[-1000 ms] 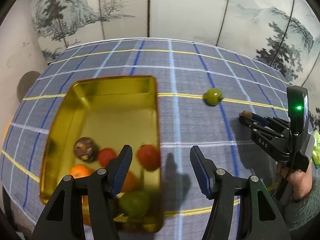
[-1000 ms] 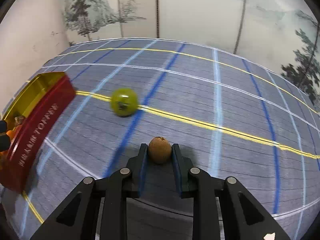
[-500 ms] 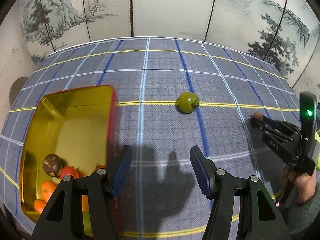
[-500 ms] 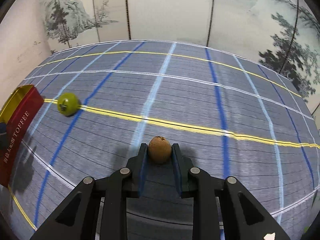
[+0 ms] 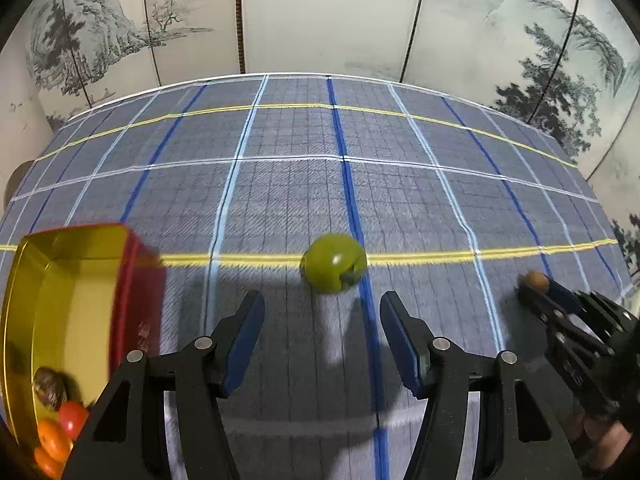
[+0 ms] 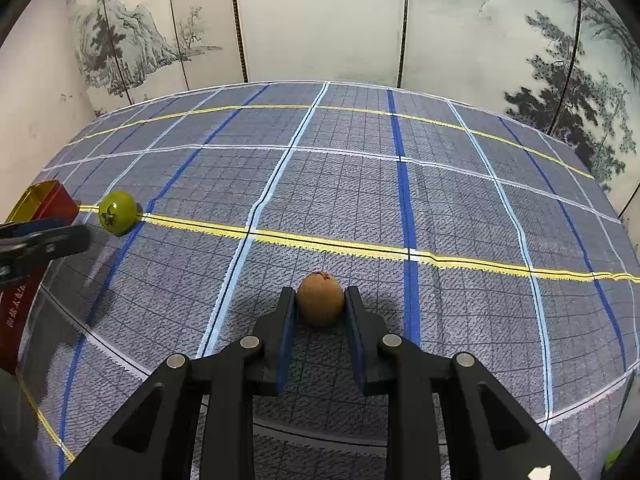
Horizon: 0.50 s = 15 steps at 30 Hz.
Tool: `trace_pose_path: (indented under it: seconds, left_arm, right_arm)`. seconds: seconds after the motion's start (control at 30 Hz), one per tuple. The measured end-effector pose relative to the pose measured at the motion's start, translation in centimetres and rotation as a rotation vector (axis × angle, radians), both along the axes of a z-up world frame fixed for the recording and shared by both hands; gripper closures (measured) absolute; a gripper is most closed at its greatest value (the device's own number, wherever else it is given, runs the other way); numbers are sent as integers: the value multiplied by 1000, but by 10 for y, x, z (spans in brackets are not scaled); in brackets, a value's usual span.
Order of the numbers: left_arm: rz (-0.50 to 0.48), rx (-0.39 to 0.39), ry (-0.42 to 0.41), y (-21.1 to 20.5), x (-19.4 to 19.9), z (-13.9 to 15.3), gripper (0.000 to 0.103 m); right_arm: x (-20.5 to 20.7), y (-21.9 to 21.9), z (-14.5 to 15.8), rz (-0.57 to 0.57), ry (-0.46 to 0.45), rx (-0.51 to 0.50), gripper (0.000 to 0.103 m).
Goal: Organize fruits
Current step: 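Move the left gripper to the green tomato and grasp it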
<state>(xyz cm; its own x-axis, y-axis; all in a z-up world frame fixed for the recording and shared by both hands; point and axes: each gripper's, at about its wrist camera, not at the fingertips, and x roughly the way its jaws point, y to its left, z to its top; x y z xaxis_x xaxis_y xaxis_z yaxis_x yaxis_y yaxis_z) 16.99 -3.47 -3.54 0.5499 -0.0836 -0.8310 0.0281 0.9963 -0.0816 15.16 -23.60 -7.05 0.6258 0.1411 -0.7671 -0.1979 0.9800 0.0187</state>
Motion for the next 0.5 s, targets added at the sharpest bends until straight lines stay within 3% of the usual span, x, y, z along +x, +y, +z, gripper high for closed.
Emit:
trace_pose_path:
  seconds: [0.23, 0.4, 0.5]
  left_arm:
    - [8, -26, 19, -3, 29, -16, 48]
    - [-4, -21, 17, -6, 31, -20, 65]
    - [-11, -3, 18, -7, 24, -20, 65]
  right_arm:
    - [-2, -3, 0, 3, 1, 10, 79]
    - [-2, -1, 0, 5, 1, 4, 78]
    - [-2, -1, 0, 5, 0, 1, 78]
